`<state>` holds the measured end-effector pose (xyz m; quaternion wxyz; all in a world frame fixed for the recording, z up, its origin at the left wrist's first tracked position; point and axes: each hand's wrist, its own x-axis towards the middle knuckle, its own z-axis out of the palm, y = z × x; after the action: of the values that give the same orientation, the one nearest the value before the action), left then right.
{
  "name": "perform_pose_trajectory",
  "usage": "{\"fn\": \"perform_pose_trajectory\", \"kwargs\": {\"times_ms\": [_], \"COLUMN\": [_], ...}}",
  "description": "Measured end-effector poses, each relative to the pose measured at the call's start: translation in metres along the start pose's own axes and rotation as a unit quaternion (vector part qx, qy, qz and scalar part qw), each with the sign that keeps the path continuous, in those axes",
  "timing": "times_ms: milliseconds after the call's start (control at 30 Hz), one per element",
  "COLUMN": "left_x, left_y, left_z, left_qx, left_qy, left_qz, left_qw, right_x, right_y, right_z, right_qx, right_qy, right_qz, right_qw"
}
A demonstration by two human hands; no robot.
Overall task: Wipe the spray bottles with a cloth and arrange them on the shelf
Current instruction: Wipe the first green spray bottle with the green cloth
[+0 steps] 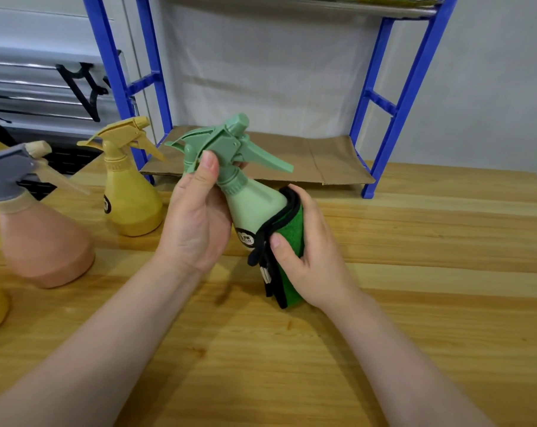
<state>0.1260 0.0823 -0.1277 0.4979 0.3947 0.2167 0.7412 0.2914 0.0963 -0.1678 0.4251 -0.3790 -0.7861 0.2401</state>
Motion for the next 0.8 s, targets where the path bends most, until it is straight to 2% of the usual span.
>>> {"fn": "perform_pose_trajectory", "kwargs": {"times_ms": [100,300,467,633,800], "left_x": [-0.001,-0.008,-0.01,-0.01,-0.006], "left_y": [0.0,-0.005,-0.003,-0.005,-0.006], "left_z": [0.0,0.0,0.003,0.003,0.002], "left_qx": [0.041,0.103,0.115,0.1,0.061], "left_qy": [-0.026,-0.143,-0.224,-0.157,-0.065], "left_qz": [-0.021,-0.133,-0.14,-0.122,-0.034], "left_qw": [0.999,0.975,0.957,0.975,0.995], "right_x": [0.0,0.002,0.001,0.003,0.006], "right_y": [0.001,-0.005,-0.011,-0.005,0.001], "right_z": [0.001,-0.002,-0.004,0.002,0.007], "right_qx": [0.005,-0.014,-0.021,0.038,0.182], "right_qy": [-0.006,-0.032,-0.027,0.002,0.035], "right_qz": [-0.01,-0.06,-0.058,-0.05,0.043], "right_qw": [1.0,0.998,0.998,0.998,0.982]}}
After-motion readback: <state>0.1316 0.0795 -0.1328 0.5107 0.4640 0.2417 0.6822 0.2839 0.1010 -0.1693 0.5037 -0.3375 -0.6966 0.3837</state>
